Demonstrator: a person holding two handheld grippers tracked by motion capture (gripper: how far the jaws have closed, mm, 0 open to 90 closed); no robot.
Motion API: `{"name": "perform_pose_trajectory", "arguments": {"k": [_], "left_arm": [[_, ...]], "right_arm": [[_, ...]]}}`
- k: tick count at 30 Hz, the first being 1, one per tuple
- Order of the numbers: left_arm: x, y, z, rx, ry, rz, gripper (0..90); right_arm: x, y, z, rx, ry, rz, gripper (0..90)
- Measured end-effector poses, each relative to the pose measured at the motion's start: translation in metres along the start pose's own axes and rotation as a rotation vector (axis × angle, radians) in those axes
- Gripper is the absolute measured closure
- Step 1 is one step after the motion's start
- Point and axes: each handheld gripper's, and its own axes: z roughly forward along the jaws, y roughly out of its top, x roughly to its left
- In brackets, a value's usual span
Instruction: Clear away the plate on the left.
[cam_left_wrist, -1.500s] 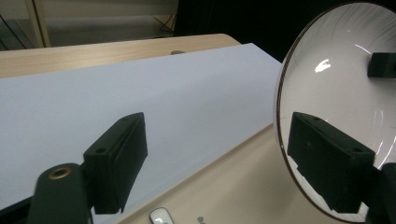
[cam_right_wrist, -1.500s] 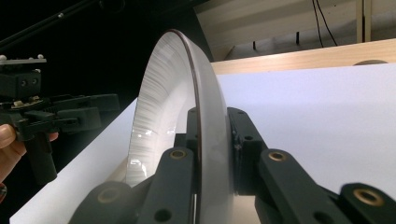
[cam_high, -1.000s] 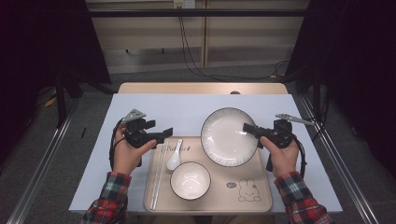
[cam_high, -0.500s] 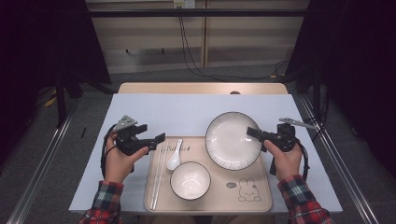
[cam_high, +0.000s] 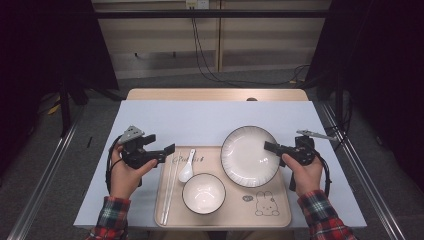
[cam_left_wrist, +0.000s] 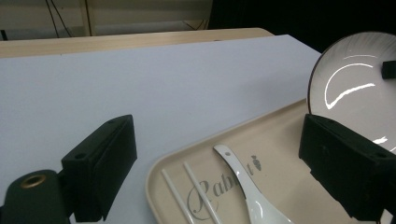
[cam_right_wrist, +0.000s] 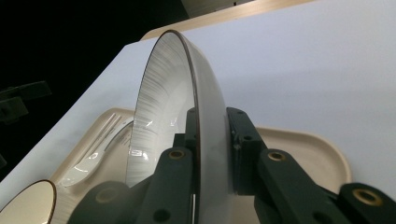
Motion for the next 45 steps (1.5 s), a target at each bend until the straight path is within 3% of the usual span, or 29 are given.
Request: {"name": "perform_pose_trajectory", "arguments": {"k": [10, 16, 22, 31, 39, 45], "left_arm": [[0.001, -0.005, 0.004, 0.008, -0.002, -0.005, 11.0], [0.001, -0.007, 0.007, 0.022, 0.003, 0.003, 11.0], [0.000, -0.009, 0.009, 0.032, 0.004, 0.008, 11.0], [0.000, -0.010, 0.010, 0.034, 0.004, 0.004, 11.0], [0.002, -0.013, 0.011, 0.046, 0.021, 0.004, 11.0], [0.002, -0.012, 0.009, 0.042, 0.009, 0.006, 11.0]], "right_arm": [[-0.001, -0.006, 0.004, 0.039, 0.007, -0.013, 80.4], [-0.005, -0.010, 0.006, 0.062, 0.024, 0.022, 80.3], [-0.006, -0.011, 0.006, 0.064, 0.024, 0.022, 80.3], [-0.004, -0.012, 0.006, 0.088, -0.041, -0.080, 81.9], [-0.005, -0.013, 0.006, 0.088, -0.043, -0.093, 82.2], [-0.009, -0.015, 0.002, 0.103, -0.066, -0.112, 82.6]]}}
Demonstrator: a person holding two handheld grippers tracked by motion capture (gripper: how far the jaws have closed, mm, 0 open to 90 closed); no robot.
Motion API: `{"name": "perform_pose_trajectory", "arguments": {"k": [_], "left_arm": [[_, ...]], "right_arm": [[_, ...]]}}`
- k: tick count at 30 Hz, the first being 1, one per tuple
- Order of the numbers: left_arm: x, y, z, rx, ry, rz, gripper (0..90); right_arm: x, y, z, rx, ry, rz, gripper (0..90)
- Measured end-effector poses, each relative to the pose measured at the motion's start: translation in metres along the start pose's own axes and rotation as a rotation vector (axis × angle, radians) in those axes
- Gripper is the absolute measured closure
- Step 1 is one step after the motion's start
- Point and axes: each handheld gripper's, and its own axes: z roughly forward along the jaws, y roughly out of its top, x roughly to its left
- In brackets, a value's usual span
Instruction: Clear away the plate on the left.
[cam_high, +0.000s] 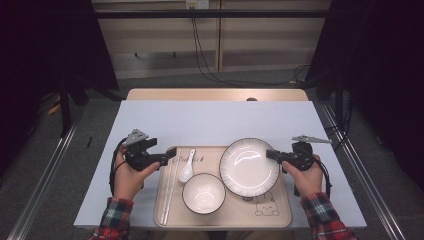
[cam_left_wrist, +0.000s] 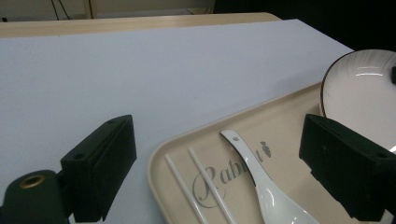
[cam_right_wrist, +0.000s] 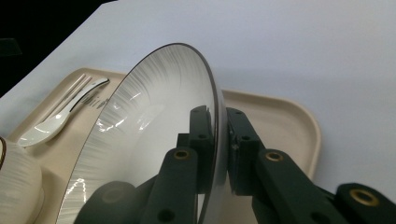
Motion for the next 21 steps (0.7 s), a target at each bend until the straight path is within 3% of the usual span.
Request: {"name": "perform_pose_trajectory", "arguments": {"k": [10, 17, 21], "left_arm": [[-0.0001, -0.0021, -0.0012, 0.003, 0.005, -0.003, 11.0], [0.0019, -0.0020, -0.0031, 0.001, 0.008, -0.004, 11.0], [0.0021, -0.0011, -0.0034, -0.002, 0.012, -0.006, 11.1]], "right_arm": [[-0.0058, -0.0048, -0.0005, 0.009, -0.012, 0.040, 82.5], [-0.0071, -0.0057, 0.0000, 0.011, -0.020, 0.039, 82.4], [-0.0084, -0.0078, 0.0001, 0.021, -0.062, 0.017, 82.9]]}}
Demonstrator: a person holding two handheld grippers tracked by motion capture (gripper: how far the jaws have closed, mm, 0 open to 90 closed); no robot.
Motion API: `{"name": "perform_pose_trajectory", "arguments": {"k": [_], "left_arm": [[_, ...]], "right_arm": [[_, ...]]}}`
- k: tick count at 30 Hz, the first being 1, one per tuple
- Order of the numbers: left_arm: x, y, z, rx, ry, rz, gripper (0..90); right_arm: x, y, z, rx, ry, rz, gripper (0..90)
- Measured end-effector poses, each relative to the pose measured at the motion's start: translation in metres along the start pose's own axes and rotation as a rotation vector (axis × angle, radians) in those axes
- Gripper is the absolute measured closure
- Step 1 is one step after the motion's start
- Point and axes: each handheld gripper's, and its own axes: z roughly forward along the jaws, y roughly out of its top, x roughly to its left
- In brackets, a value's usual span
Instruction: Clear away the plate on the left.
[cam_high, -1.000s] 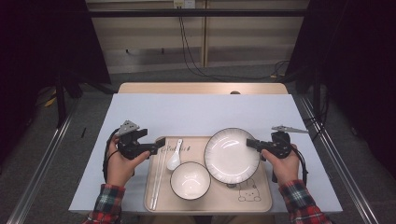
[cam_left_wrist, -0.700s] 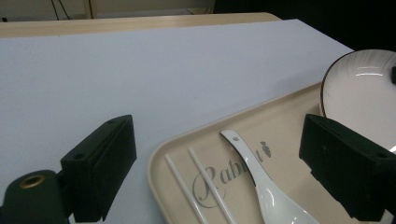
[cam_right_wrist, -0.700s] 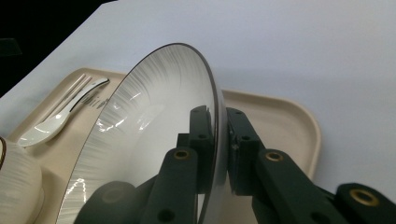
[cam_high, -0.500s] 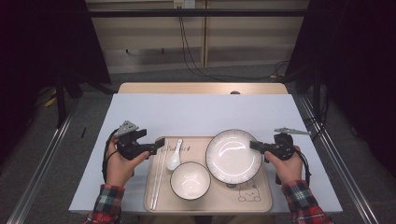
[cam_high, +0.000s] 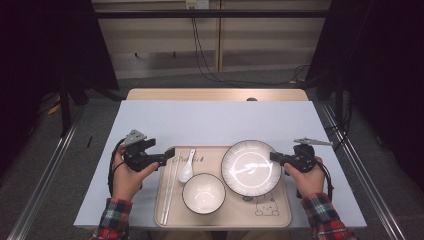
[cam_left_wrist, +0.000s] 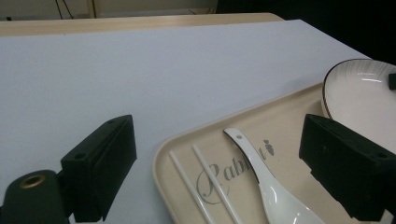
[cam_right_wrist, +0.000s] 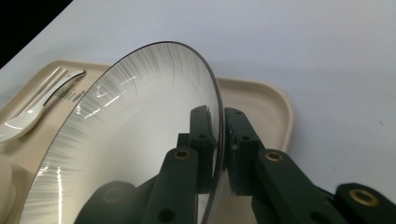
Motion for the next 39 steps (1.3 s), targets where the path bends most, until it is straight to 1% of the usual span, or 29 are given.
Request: {"name": "perform_pose_trajectory", "arguments": {"k": [3, 4, 7, 8, 10, 13, 17, 22, 24, 26, 28, 32, 39], "left_arm": [[-0.0002, 0.0007, -0.0012, -0.007, 0.016, -0.006, 11.1], [0.0003, 0.0008, -0.0017, -0.007, 0.011, -0.004, 11.1], [0.0007, 0.0010, -0.0040, -0.008, 0.023, -0.003, 11.1], [0.0006, 0.0011, -0.0044, -0.011, 0.023, -0.005, 11.1], [0.0008, 0.0015, -0.0051, -0.016, 0.017, -0.007, 11.1], [0.0011, 0.0016, -0.0050, -0.015, 0.022, -0.008, 11.1], [0.0021, 0.0014, -0.0032, -0.020, 0.016, -0.017, 11.1], [0.0025, 0.0006, -0.0016, -0.014, 0.011, -0.015, 11.1], [0.0025, 0.0006, -0.0023, -0.013, 0.015, -0.013, 11.1], [0.0028, 0.0014, -0.0035, -0.013, 0.013, -0.006, 11.1], [0.0024, 0.0022, -0.0043, -0.019, 0.014, -0.007, 11.1], [0.0025, 0.0021, -0.0042, -0.018, 0.010, -0.008, 11.0], [0.0023, 0.0014, -0.0029, -0.016, 0.010, -0.010, 11.0]], "right_arm": [[-0.0006, -0.0014, -0.0006, -0.006, -0.005, -0.012, 83.4], [0.0003, -0.0015, -0.0010, -0.001, -0.007, -0.012, 83.4], [0.0018, -0.0018, -0.0006, -0.001, -0.015, -0.029, 83.7], [0.0023, -0.0018, -0.0005, -0.004, -0.015, -0.038, 83.7], [0.0044, -0.0015, -0.0010, -0.004, -0.014, -0.040, 83.8], [0.0061, -0.0010, -0.0015, -0.008, -0.022, -0.055, 84.0], [0.0048, -0.0010, -0.0015, -0.005, -0.034, -0.066, 85.0], [0.0022, -0.0009, -0.0017, 0.001, -0.041, -0.061, 86.0], [0.0023, -0.0010, -0.0022, 0.005, -0.043, -0.053, 86.1], [0.0028, -0.0009, -0.0023, 0.005, -0.045, -0.063, 86.0], [0.0031, -0.0010, -0.0025, 0.006, -0.050, -0.069, 86.0], [0.0034, -0.0014, -0.0036, 0.010, -0.052, -0.061, 86.1], [0.0054, -0.0022, -0.0059, 0.008, -0.062, -0.066, 86.0]]}}
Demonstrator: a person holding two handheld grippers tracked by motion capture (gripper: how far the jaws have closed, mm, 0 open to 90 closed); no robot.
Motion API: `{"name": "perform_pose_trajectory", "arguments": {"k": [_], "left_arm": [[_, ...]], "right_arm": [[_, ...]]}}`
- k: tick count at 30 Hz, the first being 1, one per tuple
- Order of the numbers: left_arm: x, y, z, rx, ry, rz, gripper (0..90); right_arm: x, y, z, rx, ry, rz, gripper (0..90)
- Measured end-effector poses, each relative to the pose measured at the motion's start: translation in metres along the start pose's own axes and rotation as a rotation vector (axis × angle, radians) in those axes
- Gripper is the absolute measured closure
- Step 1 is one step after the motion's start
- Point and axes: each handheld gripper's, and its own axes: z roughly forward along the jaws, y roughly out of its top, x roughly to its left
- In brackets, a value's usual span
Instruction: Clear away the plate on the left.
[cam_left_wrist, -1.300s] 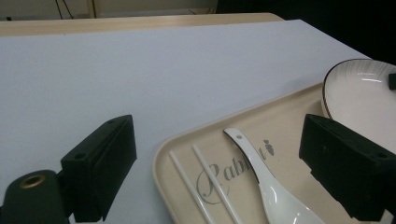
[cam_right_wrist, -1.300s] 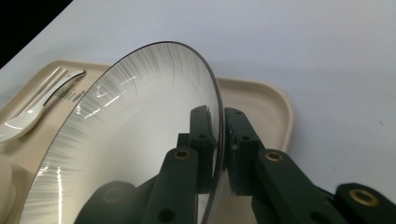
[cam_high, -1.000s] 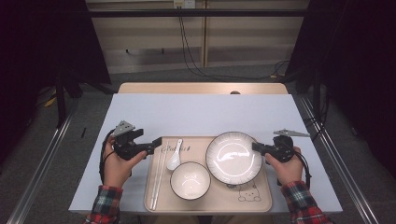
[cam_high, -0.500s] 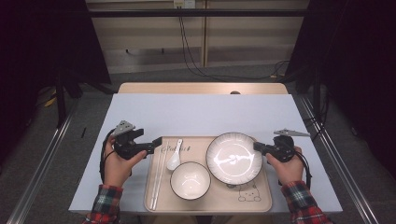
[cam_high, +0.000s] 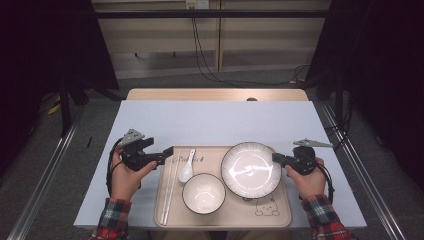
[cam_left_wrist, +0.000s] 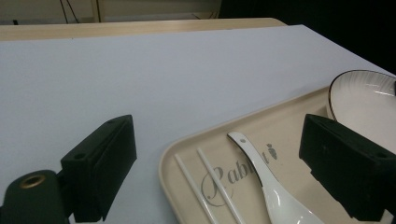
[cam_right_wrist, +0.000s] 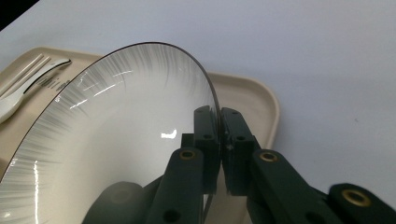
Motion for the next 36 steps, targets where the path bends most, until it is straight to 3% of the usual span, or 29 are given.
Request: {"name": "perform_pose_trajectory", "arguments": {"k": [15, 18, 21, 28, 30, 34, 36], "left_arm": [[-0.001, 0.001, -0.004, -0.013, 0.009, -0.004, 11.1], [-0.001, 0.001, -0.004, -0.009, 0.009, -0.004, 11.1], [0.000, 0.001, -0.005, -0.009, 0.014, -0.003, 11.1], [-0.001, 0.002, -0.007, -0.012, 0.007, 0.005, 11.0], [-0.001, 0.002, -0.007, -0.017, 0.010, -0.004, 11.0], [0.000, 0.003, -0.007, -0.022, 0.005, -0.006, 11.0], [0.000, 0.003, -0.007, -0.023, 0.002, -0.011, 10.8]], "right_arm": [[0.000, -0.004, 0.003, 0.031, 0.002, -0.003, 86.8], [0.000, -0.004, 0.004, 0.030, -0.045, -0.054, 87.9], [-0.001, -0.004, 0.003, 0.021, -0.022, -0.047, 81.0], [0.004, -0.002, -0.002, -0.063, -0.020, -0.121, 55.0], [0.003, -0.001, -0.005, -0.106, 0.006, -0.135, 45.5], [-0.001, 0.001, -0.012, -0.165, 0.049, -0.114, 32.8], [-0.003, 0.002, -0.016, -0.188, 0.061, -0.137, 27.4]]}}
